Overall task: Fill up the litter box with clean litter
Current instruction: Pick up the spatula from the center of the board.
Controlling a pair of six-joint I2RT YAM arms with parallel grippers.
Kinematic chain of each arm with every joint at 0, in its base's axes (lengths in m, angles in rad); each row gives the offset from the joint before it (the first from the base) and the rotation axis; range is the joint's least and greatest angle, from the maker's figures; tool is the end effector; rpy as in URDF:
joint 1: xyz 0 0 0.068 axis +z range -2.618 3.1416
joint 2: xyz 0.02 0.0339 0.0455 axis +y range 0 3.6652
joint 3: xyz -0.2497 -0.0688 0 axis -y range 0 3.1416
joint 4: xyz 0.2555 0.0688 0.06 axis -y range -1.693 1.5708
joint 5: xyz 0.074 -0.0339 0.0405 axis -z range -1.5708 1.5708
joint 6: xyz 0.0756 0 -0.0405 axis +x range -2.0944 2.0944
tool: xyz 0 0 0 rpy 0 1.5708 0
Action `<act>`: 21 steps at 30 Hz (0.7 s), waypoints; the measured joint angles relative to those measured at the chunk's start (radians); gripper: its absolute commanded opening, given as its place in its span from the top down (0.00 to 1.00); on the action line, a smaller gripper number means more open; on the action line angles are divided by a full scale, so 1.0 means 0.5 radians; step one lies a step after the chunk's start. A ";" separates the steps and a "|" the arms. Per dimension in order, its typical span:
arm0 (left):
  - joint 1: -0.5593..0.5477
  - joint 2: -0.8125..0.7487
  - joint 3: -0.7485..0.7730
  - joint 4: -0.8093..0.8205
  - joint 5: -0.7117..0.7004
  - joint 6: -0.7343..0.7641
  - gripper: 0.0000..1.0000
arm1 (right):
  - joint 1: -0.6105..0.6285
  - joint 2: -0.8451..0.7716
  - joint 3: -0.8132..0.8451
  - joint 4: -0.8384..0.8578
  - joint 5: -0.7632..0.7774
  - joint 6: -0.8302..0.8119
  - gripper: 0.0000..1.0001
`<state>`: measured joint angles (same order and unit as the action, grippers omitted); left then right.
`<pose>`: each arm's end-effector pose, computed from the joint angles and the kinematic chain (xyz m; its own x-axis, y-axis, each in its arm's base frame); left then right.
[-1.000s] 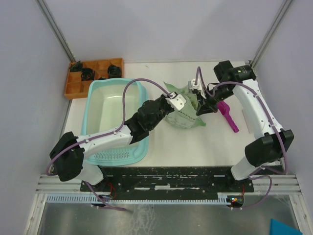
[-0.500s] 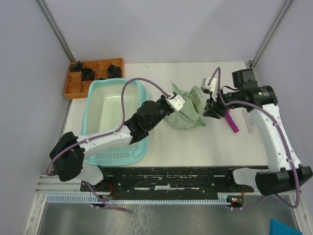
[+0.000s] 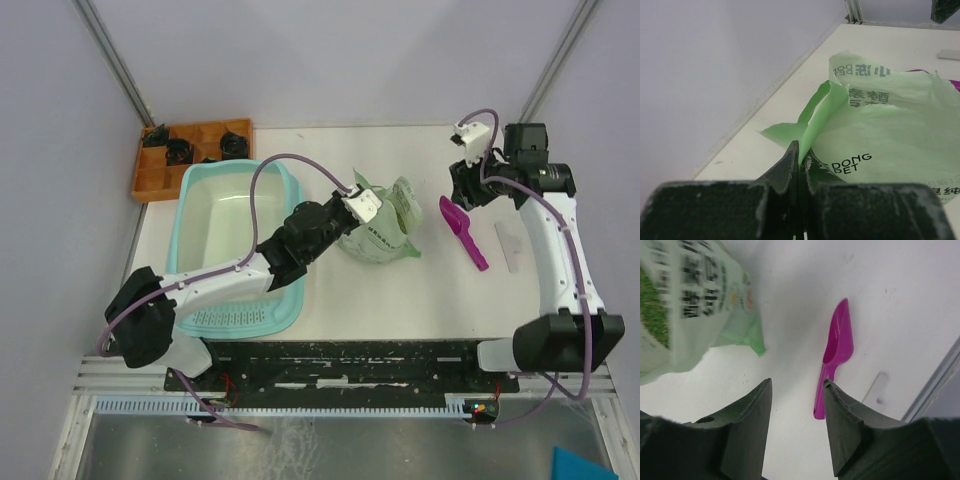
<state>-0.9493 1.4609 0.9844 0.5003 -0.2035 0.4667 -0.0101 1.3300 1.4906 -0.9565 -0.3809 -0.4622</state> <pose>0.2425 -0.3124 0.3013 0.3177 0.3132 -0.8950 0.5998 0.6647 0.4455 0.3042 0.0250 0.3531 -0.5277 -0.4087 -0.7447 -0.5430 0.8365 -0.0742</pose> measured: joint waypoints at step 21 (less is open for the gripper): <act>-0.001 -0.164 0.140 -0.576 -0.237 -0.519 0.97 | -1.050 0.263 -0.616 0.116 -0.121 -0.349 0.43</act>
<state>-0.9497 1.3788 1.0546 0.2123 -0.3222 0.2073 -0.5350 1.4616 1.1824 -0.8986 -0.4412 -0.6369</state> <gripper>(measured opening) 0.053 0.521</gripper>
